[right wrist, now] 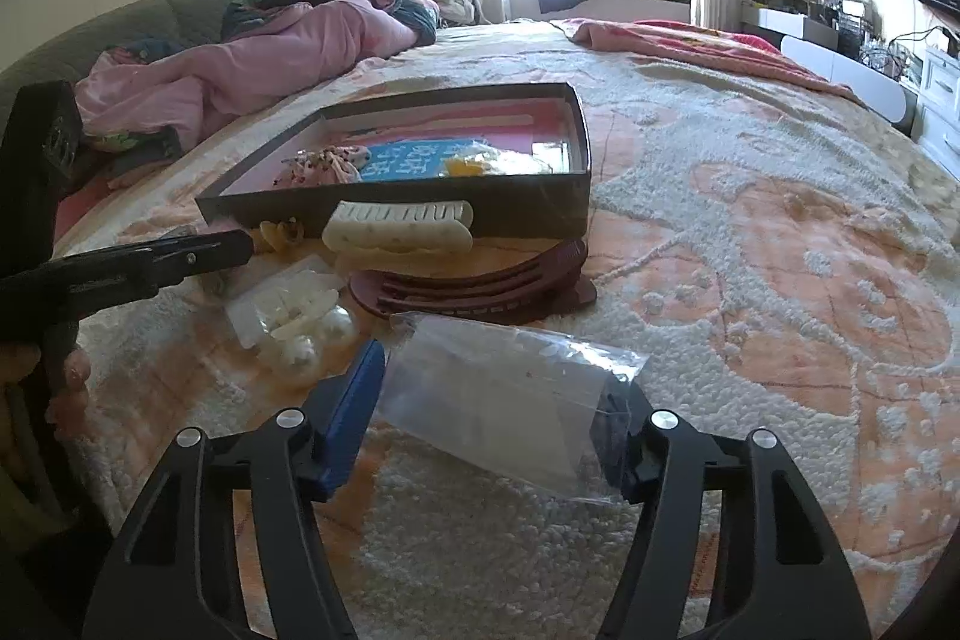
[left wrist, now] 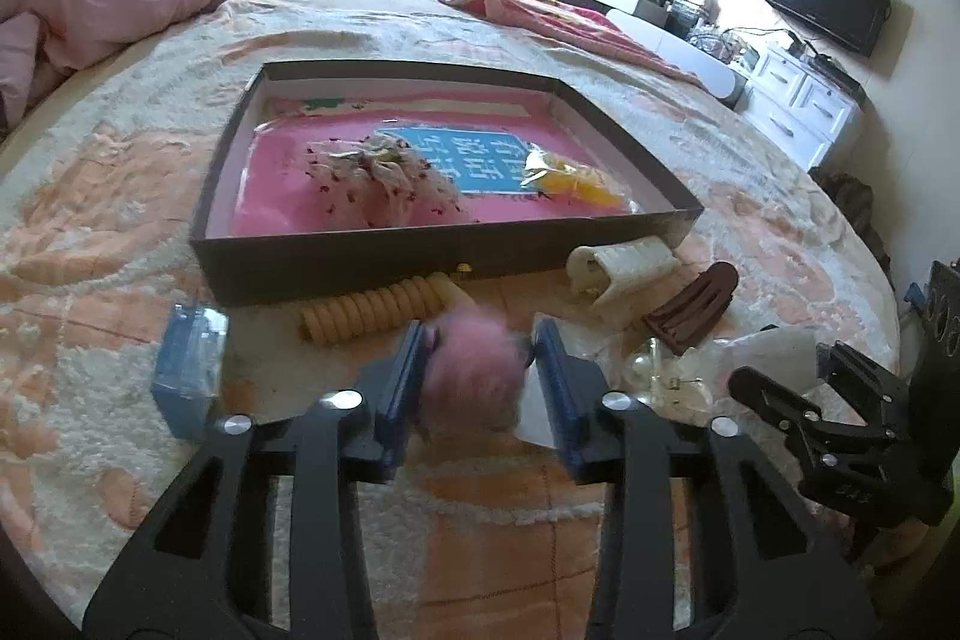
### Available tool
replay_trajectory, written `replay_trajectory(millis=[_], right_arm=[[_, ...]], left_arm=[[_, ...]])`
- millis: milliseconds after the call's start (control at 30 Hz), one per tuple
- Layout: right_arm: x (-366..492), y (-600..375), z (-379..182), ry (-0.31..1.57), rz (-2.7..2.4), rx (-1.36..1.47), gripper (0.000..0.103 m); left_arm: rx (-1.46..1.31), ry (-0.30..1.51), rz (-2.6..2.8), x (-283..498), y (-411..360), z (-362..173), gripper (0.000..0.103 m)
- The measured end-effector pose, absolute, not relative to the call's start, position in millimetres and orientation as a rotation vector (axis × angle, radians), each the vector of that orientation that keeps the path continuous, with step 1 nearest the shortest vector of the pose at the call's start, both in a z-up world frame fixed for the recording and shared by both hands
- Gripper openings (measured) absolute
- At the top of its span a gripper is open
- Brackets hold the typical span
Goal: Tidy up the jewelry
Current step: 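Grasp the pink pom-pom keychain with the left tool while the right tool grasps the clear plastic sleeve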
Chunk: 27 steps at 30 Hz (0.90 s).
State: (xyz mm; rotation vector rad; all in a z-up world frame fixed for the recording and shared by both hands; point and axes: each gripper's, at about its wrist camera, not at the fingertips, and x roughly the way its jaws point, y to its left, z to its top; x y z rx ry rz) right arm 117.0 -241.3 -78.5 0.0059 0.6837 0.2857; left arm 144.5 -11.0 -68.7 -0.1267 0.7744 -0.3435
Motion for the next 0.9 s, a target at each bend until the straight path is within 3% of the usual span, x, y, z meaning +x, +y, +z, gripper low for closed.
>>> replay_trajectory(millis=[367, 900], right_arm=[[118, -241, -63, 0.663, 0.283, 0.02, 0.053], [139, -220, -34, 0.62, 0.317, 0.023, 0.053]], left_arm=[[-0.148, 0.746, -0.342, 140, 1, -59, 0.026], [-0.226, 0.684, -0.312, 145, 30, -41, 0.026]])
